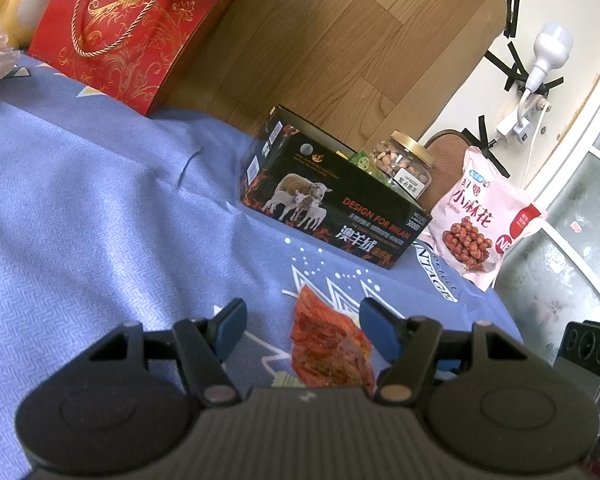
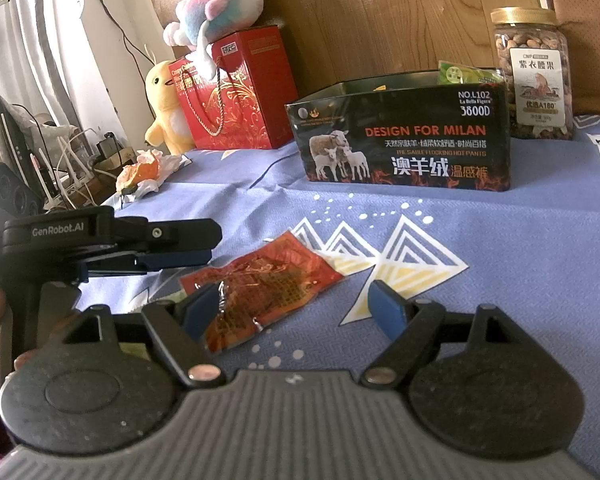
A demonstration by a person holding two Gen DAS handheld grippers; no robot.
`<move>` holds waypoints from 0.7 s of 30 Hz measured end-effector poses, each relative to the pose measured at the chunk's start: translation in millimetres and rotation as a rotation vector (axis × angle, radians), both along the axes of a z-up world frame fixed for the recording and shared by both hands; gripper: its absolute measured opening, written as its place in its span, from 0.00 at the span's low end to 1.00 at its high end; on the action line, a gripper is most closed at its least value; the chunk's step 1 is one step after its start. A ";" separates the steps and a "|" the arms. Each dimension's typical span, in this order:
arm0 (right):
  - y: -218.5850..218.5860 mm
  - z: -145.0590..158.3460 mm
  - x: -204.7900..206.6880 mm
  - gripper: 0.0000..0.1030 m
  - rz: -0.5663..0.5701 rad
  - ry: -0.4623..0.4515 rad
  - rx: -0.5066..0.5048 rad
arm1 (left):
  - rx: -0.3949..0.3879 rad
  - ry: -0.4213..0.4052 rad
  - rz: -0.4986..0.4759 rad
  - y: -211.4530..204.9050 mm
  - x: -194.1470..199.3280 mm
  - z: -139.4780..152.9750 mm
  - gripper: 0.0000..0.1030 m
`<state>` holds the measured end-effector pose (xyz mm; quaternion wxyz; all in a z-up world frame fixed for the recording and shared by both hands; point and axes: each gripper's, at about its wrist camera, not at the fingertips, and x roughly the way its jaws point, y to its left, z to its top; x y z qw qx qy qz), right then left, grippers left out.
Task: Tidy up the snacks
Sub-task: 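Move the left tool over the red spicy packet on the table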
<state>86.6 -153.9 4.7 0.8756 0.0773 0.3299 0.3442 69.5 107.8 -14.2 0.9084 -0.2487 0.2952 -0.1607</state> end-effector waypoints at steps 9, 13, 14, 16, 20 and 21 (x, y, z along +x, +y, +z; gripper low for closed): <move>-0.2 0.0 0.4 0.81 0.000 0.000 0.000 | -0.001 0.001 -0.001 0.4 -0.3 0.3 0.62; -1.1 0.2 -0.4 0.81 -0.003 0.000 0.005 | -0.002 0.001 -0.002 0.0 -0.9 0.7 0.62; -2.3 0.3 -0.8 0.81 -0.006 -0.002 0.011 | -0.002 0.001 -0.002 0.3 -0.8 0.6 0.62; -5.9 1.3 -3.2 0.81 -0.013 -0.016 0.033 | -0.002 0.001 -0.001 0.5 -0.8 0.5 0.62; -12.9 4.7 -8.9 0.81 -0.016 -0.046 0.077 | -0.007 0.004 -0.003 -0.3 -1.4 1.2 0.62; -14.3 5.7 -10.6 0.81 -0.008 -0.045 0.088 | -0.008 0.004 -0.003 -1.0 -1.6 1.2 0.62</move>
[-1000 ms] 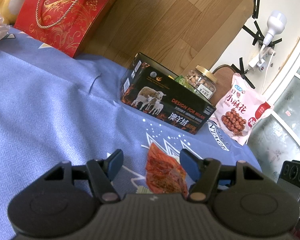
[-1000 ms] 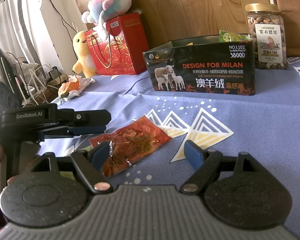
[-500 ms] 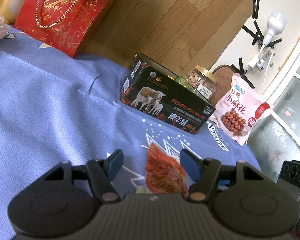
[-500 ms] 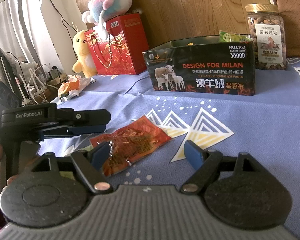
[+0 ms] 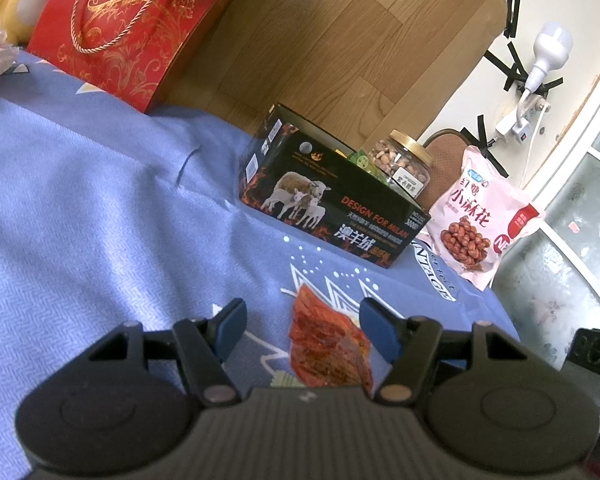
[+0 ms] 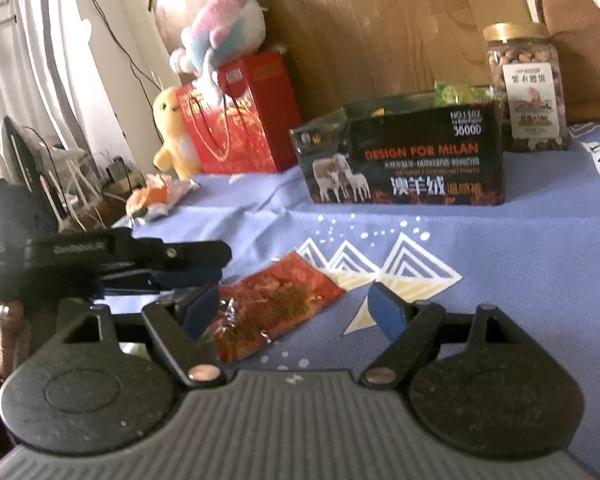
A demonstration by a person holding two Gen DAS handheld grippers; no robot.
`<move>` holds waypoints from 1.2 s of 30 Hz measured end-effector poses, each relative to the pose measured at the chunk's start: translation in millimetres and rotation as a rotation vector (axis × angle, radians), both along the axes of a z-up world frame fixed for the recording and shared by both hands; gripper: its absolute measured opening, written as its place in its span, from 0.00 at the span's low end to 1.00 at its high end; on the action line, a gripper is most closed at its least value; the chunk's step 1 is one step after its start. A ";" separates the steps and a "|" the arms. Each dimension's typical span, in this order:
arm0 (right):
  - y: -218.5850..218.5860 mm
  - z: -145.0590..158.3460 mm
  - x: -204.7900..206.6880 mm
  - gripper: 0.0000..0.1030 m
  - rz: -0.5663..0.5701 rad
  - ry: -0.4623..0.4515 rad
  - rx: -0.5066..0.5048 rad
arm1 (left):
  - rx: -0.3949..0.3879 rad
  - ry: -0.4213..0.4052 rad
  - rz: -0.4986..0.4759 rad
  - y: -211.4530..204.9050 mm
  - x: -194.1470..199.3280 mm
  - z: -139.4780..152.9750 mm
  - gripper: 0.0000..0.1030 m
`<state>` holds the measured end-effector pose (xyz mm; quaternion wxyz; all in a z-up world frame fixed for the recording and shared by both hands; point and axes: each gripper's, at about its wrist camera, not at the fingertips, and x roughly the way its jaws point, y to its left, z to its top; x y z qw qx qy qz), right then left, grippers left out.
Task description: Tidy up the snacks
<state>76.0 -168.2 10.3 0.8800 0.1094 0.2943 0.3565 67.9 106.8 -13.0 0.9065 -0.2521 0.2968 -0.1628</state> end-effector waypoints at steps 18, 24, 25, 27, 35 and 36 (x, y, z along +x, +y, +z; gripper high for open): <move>34.2 -2.1 -25.3 0.81 0.194 -0.033 -0.183 | -0.012 0.002 -0.005 1.6 0.4 -0.4 0.62; 35.8 -1.8 -28.3 0.81 0.210 -0.033 -0.172 | -0.013 0.004 -0.006 1.7 0.2 -0.3 0.62; 36.7 -1.8 -29.3 0.81 0.221 -0.034 -0.169 | -0.014 0.005 -0.007 2.6 0.6 -0.5 0.62; 38.9 -1.8 -31.5 0.81 0.242 -0.038 -0.168 | -0.014 0.005 -0.007 2.1 0.3 -0.4 0.62; 42.4 0.1 -32.5 0.41 0.287 -0.042 -0.136 | -0.036 0.016 -0.004 4.9 2.8 -2.6 0.62; 40.5 -0.4 -30.3 0.39 0.280 -0.030 -0.121 | -0.037 0.017 -0.004 4.3 2.6 -2.6 0.62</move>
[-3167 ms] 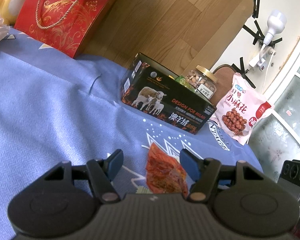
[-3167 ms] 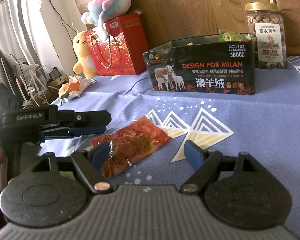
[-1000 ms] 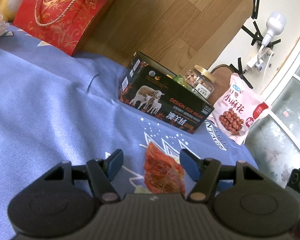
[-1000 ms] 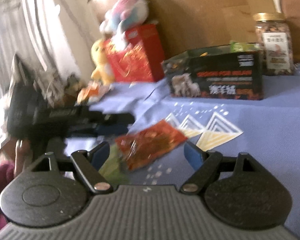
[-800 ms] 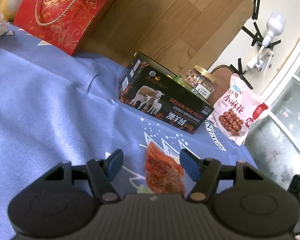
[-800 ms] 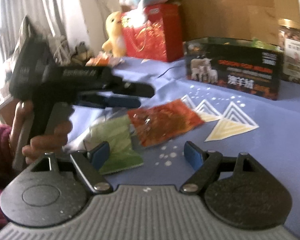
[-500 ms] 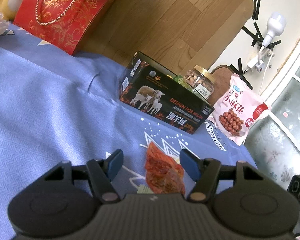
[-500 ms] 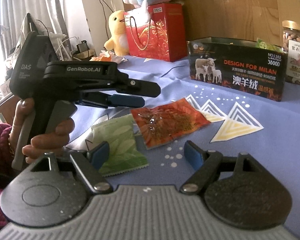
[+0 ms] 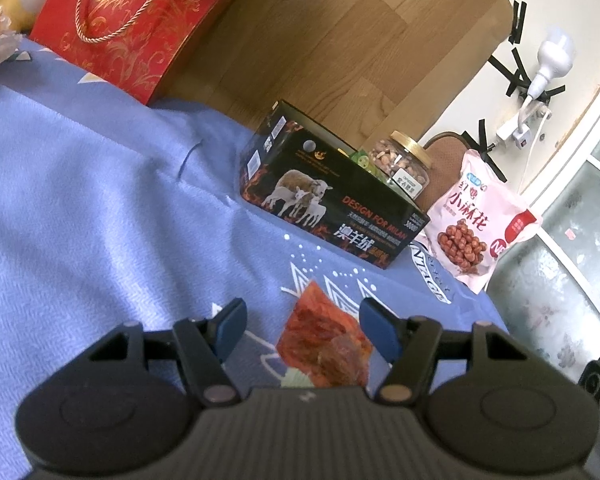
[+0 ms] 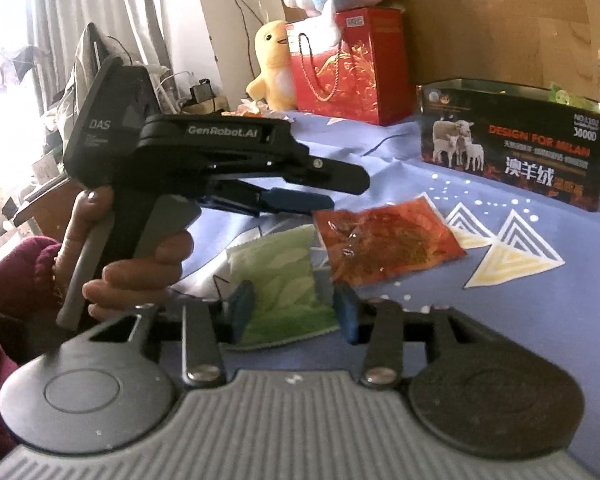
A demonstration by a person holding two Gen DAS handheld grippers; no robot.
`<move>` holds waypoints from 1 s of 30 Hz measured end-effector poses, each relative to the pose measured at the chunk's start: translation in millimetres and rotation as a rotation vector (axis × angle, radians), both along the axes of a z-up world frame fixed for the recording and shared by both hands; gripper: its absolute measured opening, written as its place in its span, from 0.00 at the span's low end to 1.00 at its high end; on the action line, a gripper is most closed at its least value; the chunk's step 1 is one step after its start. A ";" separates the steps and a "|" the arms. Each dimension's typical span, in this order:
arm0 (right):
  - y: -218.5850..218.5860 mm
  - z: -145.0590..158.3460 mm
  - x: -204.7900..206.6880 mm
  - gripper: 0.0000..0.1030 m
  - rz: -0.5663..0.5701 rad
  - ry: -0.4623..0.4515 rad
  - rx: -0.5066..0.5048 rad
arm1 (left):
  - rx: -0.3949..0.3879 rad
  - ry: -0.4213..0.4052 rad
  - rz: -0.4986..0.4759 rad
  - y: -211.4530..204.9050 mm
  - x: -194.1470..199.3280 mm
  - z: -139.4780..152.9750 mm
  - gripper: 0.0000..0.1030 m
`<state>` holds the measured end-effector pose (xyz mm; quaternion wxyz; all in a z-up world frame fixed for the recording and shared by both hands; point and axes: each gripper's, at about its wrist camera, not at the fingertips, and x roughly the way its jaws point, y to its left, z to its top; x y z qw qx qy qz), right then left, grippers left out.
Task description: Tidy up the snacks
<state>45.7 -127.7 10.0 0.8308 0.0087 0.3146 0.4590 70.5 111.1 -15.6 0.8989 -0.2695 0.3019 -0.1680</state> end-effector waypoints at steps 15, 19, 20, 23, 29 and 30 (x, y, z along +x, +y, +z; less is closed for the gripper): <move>-29.1 -0.2 32.8 0.34 -0.235 0.139 0.035 | -0.006 0.011 -0.022 0.6 2.0 -1.2 0.62; -42.2 -3.6 47.1 0.36 -0.260 0.296 0.113 | -0.011 0.017 -0.081 -4.1 3.6 -1.8 0.59; -41.4 -3.6 49.3 0.36 -0.258 0.310 0.116 | -0.009 0.020 -0.102 -6.7 4.4 -1.8 0.58; -33.6 -3.1 51.3 0.36 -0.250 0.313 0.112 | 0.020 0.018 -0.147 -15.2 4.2 -0.7 0.58; -17.0 -3.1 52.5 0.35 -0.242 0.193 0.060 | -0.095 0.046 -0.188 -7.5 7.7 -7.7 0.49; -15.8 -3.7 51.6 0.35 -0.240 0.176 0.056 | -0.105 0.049 -0.180 -5.9 8.0 -8.8 0.43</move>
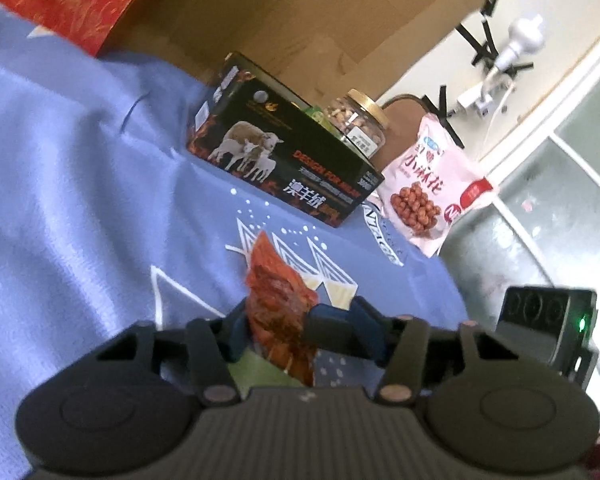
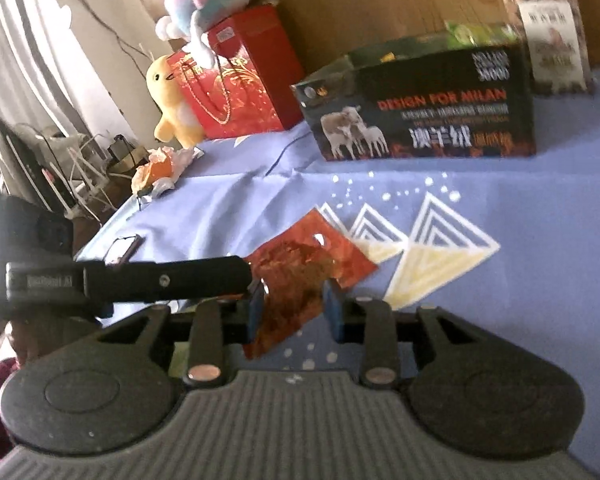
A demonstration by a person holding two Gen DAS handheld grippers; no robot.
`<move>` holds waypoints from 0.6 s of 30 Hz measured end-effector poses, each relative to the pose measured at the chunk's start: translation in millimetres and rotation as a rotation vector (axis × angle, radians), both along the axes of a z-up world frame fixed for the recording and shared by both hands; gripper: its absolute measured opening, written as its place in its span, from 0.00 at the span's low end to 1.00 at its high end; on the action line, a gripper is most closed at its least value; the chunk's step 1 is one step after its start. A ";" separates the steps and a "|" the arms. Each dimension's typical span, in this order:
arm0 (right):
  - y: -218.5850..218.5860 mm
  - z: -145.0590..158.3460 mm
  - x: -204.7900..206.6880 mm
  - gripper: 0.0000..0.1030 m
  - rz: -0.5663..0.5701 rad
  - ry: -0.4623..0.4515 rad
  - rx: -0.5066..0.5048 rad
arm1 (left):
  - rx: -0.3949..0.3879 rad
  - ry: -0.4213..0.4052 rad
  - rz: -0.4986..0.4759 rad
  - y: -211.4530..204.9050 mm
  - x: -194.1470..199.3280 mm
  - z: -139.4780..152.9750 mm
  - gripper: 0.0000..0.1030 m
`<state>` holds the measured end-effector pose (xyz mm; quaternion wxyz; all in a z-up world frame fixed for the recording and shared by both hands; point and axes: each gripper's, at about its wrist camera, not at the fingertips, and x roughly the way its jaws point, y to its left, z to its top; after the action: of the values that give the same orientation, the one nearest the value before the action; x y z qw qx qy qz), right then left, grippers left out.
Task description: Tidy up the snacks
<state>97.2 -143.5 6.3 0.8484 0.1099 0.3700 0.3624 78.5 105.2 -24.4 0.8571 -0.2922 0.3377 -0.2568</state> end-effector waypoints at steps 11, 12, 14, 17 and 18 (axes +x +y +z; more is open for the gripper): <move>-13.8 -3.2 -0.4 0.73 -0.038 -0.011 0.101 | -0.024 0.001 0.037 6.2 4.0 -2.2 0.15; -13.5 -2.5 -1.3 0.76 -0.035 -0.014 0.102 | -0.033 0.005 0.037 7.3 4.5 -2.8 0.15; -11.2 -1.9 -3.7 0.80 -0.017 -0.021 0.095 | -0.058 0.020 0.038 10.7 6.2 -4.8 0.15; -4.7 -0.6 -7.4 0.86 0.020 -0.044 0.066 | -0.117 0.053 0.046 18.3 9.8 -10.2 0.15; -2.4 -0.3 -8.9 0.87 0.027 -0.054 0.052 | -0.137 0.061 0.047 20.6 10.5 -12.1 0.15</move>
<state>88.3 -145.9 5.9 0.8501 0.1169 0.3387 0.3860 89.0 125.7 -36.5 0.8302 -0.3656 0.3383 -0.2503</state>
